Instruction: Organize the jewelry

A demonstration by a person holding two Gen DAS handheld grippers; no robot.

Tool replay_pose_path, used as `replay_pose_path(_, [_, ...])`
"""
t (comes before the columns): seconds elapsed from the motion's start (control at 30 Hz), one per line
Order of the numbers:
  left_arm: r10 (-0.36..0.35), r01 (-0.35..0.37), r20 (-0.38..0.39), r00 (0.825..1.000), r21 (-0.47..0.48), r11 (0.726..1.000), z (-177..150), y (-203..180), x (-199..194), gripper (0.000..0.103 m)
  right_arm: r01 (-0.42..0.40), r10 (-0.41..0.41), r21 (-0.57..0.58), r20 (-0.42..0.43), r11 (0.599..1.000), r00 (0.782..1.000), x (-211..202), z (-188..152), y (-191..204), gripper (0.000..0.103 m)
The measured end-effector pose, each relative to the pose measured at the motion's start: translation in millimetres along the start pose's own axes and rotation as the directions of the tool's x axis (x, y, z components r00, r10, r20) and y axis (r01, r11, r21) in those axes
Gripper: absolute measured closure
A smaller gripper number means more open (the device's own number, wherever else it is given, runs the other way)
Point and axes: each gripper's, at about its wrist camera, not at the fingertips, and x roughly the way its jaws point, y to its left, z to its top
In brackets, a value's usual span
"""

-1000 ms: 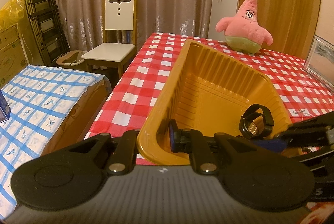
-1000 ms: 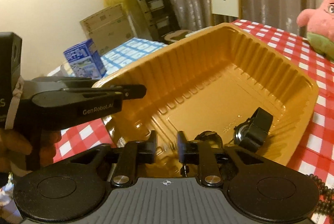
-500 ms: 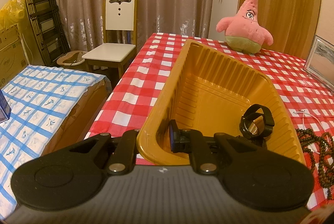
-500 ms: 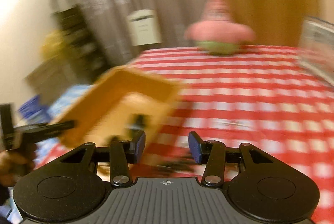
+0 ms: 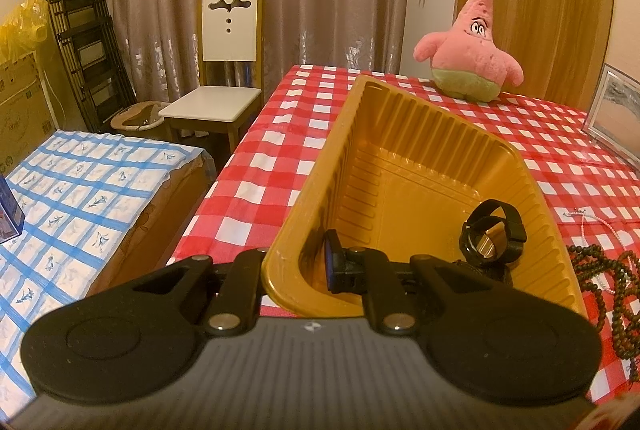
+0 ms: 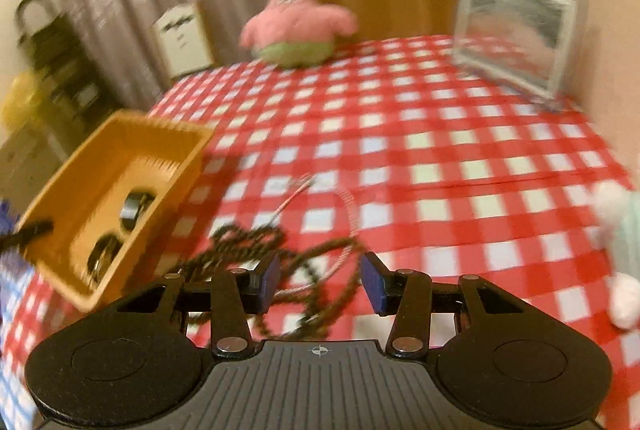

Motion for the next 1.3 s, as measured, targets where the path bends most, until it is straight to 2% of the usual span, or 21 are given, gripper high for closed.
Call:
replay_pose_path(0.13, [0.001,-0.001,0.000,1.000,0.002,1.000,0,0,-1,0.091,-0.046,0.042,-0.110,-0.036,0.993,0.998,23,-1,20,0.058])
replay_pose_path(0.27, [0.003,-0.003,0.002,1.000,0.004,1.000,0,0,-2,0.091,-0.074,0.062,-0.205,-0.068,0.976,0.996,47,3,31,0.068])
replay_pose_path(0.53, [0.003,-0.003,0.001,1.000,0.004,1.000,0,-1,-2,0.091,-0.090,0.041,-0.391,-0.131,0.916,0.990,93,8,50,0.075])
replay_pose_path(0.73, [0.004,-0.004,0.001,1.000,0.003,1.000,0,-1,-2,0.091,-0.108,0.028,-0.482,-0.171,0.869,0.985,114,7,57,0.080])
replay_pose_path(0.77, [0.004,-0.004,0.000,1.000,0.002,1.000,0,0,-2,0.091,-0.111,0.032,-0.489,-0.168,0.865,0.985,114,7,57,0.087])
replay_pose_path(0.87, [0.005,-0.005,-0.002,1.000,0.002,1.000,-1,0,-2,0.090,-0.127,0.042,-0.501,-0.176,0.856,0.983,115,6,59,0.096])
replay_pose_path(0.9, [0.005,-0.005,-0.003,1.000,0.001,1.000,-1,1,-2,0.090,-0.123,0.039,-0.502,-0.175,0.856,0.984,114,6,60,0.096])
replay_pose_path(1.03, [0.004,-0.004,-0.003,1.000,0.001,1.000,-2,2,-1,0.090,-0.114,0.061,-0.458,-0.129,0.882,0.990,101,11,60,0.096])
replay_pose_path(1.17, [0.005,-0.005,-0.003,1.000,0.002,1.000,-2,2,-1,0.090,-0.115,0.113,-0.384,-0.029,0.916,0.993,65,30,60,0.096])
replay_pose_path(1.3, [0.004,-0.004,-0.003,1.000,0.002,1.000,-2,2,-1,0.090,-0.123,0.155,-0.321,0.078,0.939,0.985,19,56,61,0.096])
